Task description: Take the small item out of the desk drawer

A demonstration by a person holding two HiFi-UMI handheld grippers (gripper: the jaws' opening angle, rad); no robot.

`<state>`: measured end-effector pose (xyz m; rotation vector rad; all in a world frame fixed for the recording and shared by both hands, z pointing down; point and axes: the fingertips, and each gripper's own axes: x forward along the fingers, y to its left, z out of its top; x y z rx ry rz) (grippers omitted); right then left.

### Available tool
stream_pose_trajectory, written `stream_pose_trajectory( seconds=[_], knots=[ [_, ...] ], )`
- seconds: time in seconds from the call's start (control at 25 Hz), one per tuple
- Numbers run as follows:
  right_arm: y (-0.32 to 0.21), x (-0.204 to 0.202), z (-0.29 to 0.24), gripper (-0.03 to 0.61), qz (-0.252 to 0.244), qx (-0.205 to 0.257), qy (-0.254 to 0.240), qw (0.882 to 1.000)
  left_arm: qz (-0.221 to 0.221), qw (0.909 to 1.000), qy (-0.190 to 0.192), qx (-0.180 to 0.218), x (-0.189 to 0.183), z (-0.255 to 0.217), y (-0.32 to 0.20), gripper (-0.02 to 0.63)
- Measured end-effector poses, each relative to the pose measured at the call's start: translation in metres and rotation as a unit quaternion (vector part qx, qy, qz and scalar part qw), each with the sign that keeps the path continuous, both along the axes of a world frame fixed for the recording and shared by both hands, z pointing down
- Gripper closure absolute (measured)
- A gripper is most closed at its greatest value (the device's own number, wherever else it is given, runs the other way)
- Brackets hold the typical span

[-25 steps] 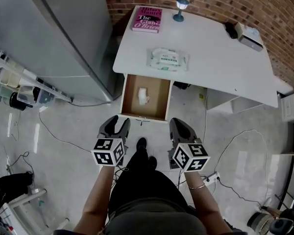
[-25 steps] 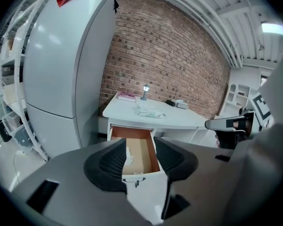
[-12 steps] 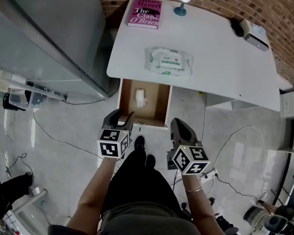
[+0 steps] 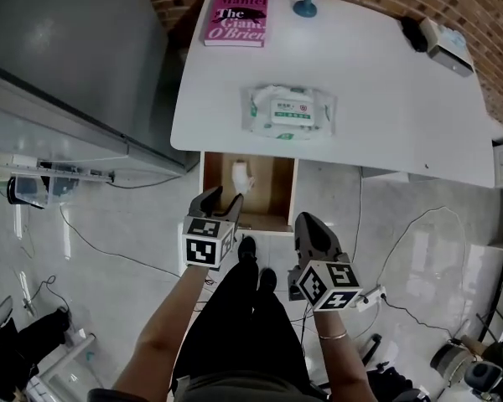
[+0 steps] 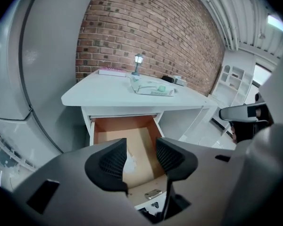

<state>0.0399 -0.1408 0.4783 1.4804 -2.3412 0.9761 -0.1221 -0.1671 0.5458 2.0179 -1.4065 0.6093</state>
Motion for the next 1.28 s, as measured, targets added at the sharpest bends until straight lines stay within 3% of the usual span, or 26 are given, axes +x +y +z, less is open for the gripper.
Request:
stream_pose_trajectory(
  seconds=[0.48,1.28],
  knots=[
    [0.0,0.003,0.045,0.572,0.025,-0.036,-0.015,0.999,0.045,0.997,-0.05,-0.036,0.008,0.065,-0.038,0.411],
    [-0.005,0.023,0.094,0.574,0.059,-0.078,-0.032,0.995,0.057,0.987,-0.102,-0.11,0.001,0.156,-0.063,0.411]
  ],
)
